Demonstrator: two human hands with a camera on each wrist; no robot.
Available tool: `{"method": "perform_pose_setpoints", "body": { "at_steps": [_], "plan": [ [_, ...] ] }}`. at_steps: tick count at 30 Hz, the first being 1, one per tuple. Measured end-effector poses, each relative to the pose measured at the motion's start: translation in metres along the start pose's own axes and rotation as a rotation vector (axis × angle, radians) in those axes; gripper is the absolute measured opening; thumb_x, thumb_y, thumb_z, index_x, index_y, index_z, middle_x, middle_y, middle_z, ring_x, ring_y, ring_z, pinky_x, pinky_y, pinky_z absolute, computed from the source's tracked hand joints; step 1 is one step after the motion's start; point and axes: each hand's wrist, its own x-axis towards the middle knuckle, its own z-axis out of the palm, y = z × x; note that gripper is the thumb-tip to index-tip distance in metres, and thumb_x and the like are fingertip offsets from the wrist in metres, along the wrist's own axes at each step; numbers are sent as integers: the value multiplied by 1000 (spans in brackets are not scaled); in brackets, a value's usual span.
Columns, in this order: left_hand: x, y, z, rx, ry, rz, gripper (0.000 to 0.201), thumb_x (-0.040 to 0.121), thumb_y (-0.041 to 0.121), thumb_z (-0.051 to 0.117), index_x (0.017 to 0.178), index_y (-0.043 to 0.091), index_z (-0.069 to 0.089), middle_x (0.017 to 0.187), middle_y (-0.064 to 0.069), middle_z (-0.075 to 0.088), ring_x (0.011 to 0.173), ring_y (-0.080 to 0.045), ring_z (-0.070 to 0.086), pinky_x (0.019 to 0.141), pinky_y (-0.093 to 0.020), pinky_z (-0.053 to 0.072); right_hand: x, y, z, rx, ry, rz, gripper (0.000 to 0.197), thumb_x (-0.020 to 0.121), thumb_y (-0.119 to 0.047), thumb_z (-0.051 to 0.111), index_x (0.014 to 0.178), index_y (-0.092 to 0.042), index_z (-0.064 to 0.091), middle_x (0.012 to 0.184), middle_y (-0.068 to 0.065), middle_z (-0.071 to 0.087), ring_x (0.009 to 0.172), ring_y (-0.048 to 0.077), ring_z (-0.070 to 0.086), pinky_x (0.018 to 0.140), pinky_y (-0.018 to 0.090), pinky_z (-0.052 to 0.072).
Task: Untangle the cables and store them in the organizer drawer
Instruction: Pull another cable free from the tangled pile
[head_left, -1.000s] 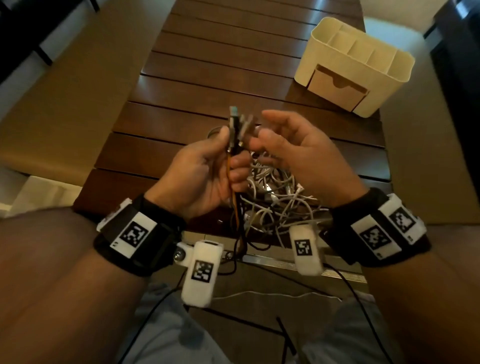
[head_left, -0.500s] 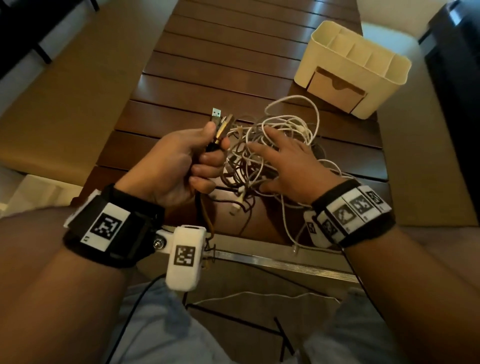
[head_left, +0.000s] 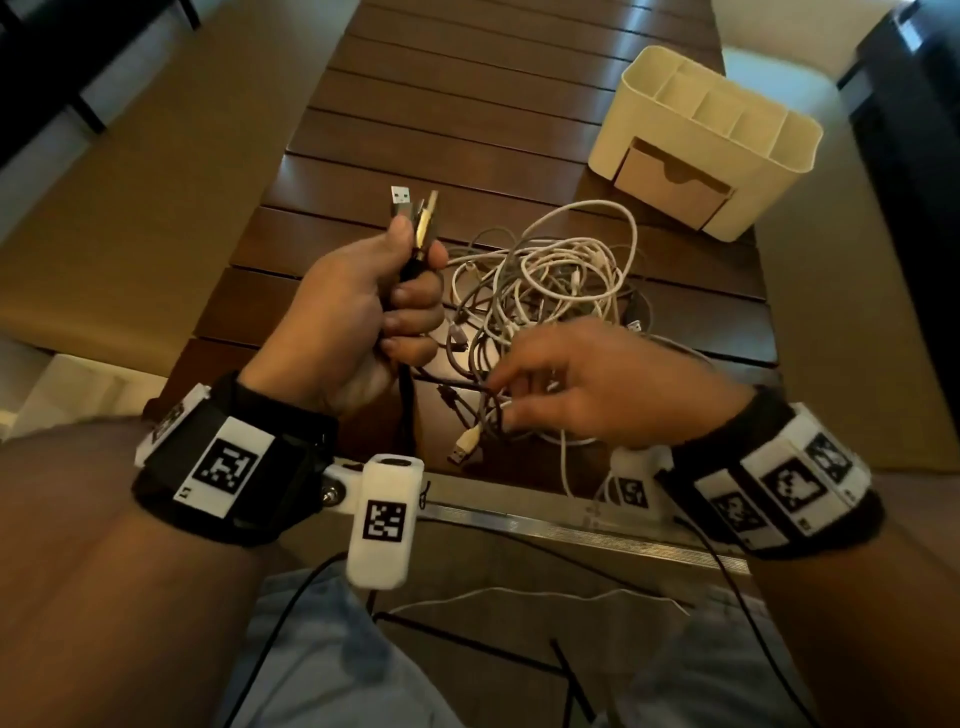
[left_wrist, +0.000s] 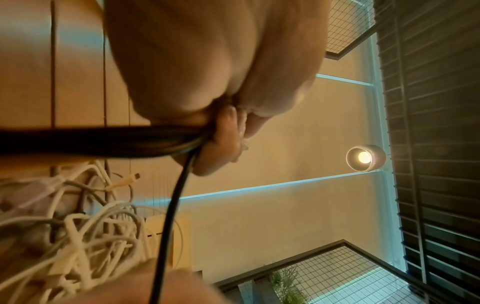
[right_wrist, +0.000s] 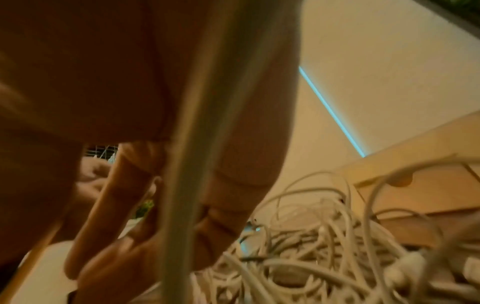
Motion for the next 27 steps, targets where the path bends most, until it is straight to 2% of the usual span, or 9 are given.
{"method": "perform_pose_setpoints", "body": {
  "at_steps": [2,4,6,10,13,17,21,25,27],
  "plan": [
    [-2,2,1,-37,0,32,38,106,41,32,92,14,53,59,8,29,44,-2,21,38,-15,19,4,0,13,-5,-143,29,33,89,-46,66,120,-33,62,108,-18,52,97,0,53,84,25,49],
    [-4,6,0,-59,2,55,38,106,41,32,90,15,53,59,9,29,43,-2,20,37,-14,18,8,2,21,-23,-144,15,27,92,-44,63,115,-30,66,111,-17,49,100,3,51,89,31,49],
    [-6,10,-1,-69,8,76,38,106,41,31,89,15,53,59,9,28,42,-1,20,37,-14,19,11,5,22,-43,-10,-15,17,96,-35,59,106,-24,68,108,-13,52,99,6,52,91,35,49],
    [-9,15,-4,-66,18,107,38,107,41,31,90,15,53,58,10,29,41,-1,22,36,-14,20,16,14,11,-72,339,-58,15,98,-21,59,105,-12,69,98,-6,57,92,9,52,85,33,48],
    [-11,17,-5,-50,28,121,38,107,42,31,90,15,53,58,10,29,42,-1,22,36,-15,21,17,18,3,-88,466,-79,12,95,-18,63,102,-12,70,96,-6,59,89,8,53,81,31,49],
    [-15,18,-3,-36,50,141,39,107,43,30,90,16,53,59,10,29,43,-2,21,37,-15,21,11,16,-7,-68,562,-121,11,93,-17,67,102,-14,72,98,-7,59,90,10,56,79,25,47],
    [-19,25,-1,2,53,159,38,107,44,30,91,17,52,61,10,26,46,-2,19,38,-15,20,0,7,-21,-1,513,-107,13,89,-24,72,100,-19,75,93,-8,62,85,7,60,76,25,50],
    [-24,33,-1,69,13,173,37,106,44,29,91,18,51,62,9,24,49,-5,11,39,-15,14,-11,-10,-26,49,349,-101,14,86,-30,73,97,-22,76,87,-14,65,84,2,61,72,12,46],
    [-26,36,-1,88,1,183,37,106,44,29,91,19,51,63,9,23,52,-6,8,40,-16,12,-12,-13,-24,71,276,-92,14,84,-34,73,96,-26,75,86,-14,66,84,0,62,71,10,45]
  ]
}}
